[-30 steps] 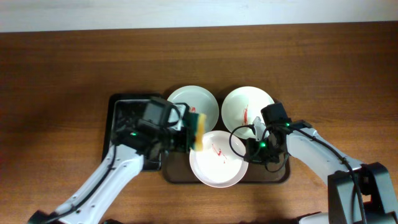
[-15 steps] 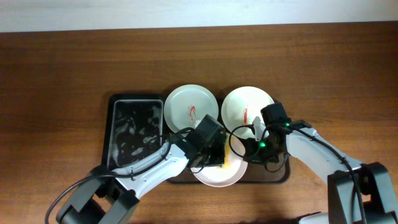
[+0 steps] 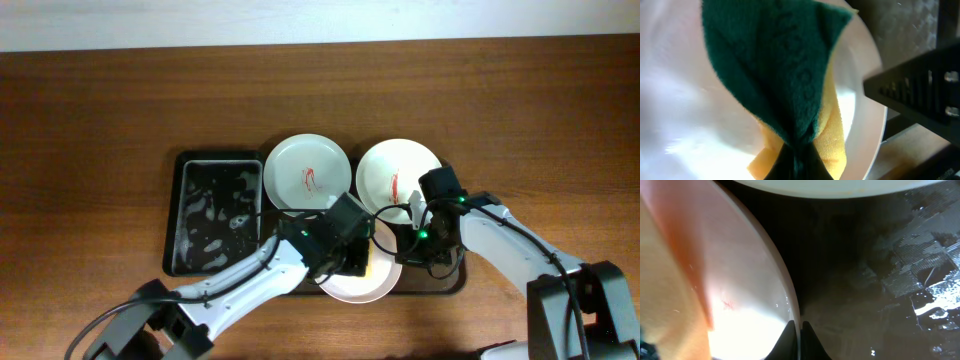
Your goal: Clean dirty plates on tray and stack at the side
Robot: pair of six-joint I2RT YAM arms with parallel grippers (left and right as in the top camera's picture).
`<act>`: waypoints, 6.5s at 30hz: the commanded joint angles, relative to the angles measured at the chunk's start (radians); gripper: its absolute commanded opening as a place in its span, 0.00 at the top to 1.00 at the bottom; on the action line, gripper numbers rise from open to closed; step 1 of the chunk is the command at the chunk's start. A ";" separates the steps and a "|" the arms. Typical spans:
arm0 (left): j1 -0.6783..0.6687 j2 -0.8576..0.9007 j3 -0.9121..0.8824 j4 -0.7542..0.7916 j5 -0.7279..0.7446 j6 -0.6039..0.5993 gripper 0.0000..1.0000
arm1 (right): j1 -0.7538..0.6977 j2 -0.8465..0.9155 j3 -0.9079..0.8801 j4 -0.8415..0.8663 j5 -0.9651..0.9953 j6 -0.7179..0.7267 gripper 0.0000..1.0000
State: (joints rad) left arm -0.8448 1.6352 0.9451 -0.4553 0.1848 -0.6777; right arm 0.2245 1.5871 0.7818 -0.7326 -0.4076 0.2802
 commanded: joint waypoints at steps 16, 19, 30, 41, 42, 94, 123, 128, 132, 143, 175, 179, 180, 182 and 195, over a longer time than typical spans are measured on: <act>0.035 -0.087 0.038 -0.054 0.010 0.134 1.00 | 0.005 0.003 0.005 -0.013 0.026 -0.009 0.96; -0.006 -0.053 0.038 -0.050 -0.026 0.062 1.00 | 0.005 0.003 0.005 -0.012 0.027 -0.009 0.96; -0.056 0.098 0.038 0.073 0.037 -0.037 1.00 | 0.005 0.003 0.005 -0.012 0.027 -0.009 0.96; -0.070 0.098 0.038 -0.038 -0.114 -0.060 1.00 | 0.005 0.003 0.005 -0.012 0.027 -0.009 0.96; -0.068 0.098 0.038 -0.068 -0.169 -0.060 1.00 | 0.005 0.003 0.005 -0.013 0.027 -0.009 0.96; 0.732 0.042 0.006 -0.251 -0.234 0.470 0.21 | 0.736 -0.208 0.382 -0.236 1.663 0.174 0.96; 0.732 0.042 0.006 -0.182 -0.229 0.469 0.33 | -0.703 -0.053 0.374 -0.177 -0.010 0.001 0.35; 0.732 0.042 0.005 -0.268 -0.208 0.455 0.93 | -0.393 -0.053 0.374 -0.151 -0.204 -0.203 0.35; 0.732 0.042 0.005 -0.268 -0.203 0.454 1.00 | -0.091 -0.044 0.374 -0.047 -0.060 -0.123 0.35; 0.732 0.042 0.005 -0.295 -0.154 0.455 0.46 | 0.230 0.304 0.374 0.262 0.134 0.201 0.65; 0.732 0.042 0.005 -0.290 -0.154 0.455 0.73 | 0.235 0.252 0.367 -0.098 0.258 0.215 0.96; 0.729 0.042 0.005 -0.287 -0.154 0.455 0.92 | 0.235 0.252 0.367 -0.098 0.258 0.215 0.96; 0.728 0.042 0.005 -0.286 -0.154 0.455 1.00 | 0.235 0.252 0.367 -0.098 0.258 0.215 0.96; 0.730 0.037 0.020 -0.280 -0.154 0.455 1.00 | 0.235 0.252 0.367 -0.101 0.258 0.215 0.96; 0.698 -0.317 0.095 -0.181 -0.356 0.529 1.00 | 0.235 0.252 0.367 -0.117 0.259 0.214 0.96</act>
State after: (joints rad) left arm -0.1211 1.3884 1.0229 -0.6819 -0.0589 -0.2073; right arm 0.4534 1.8538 1.1591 -0.8402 -0.1585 0.4969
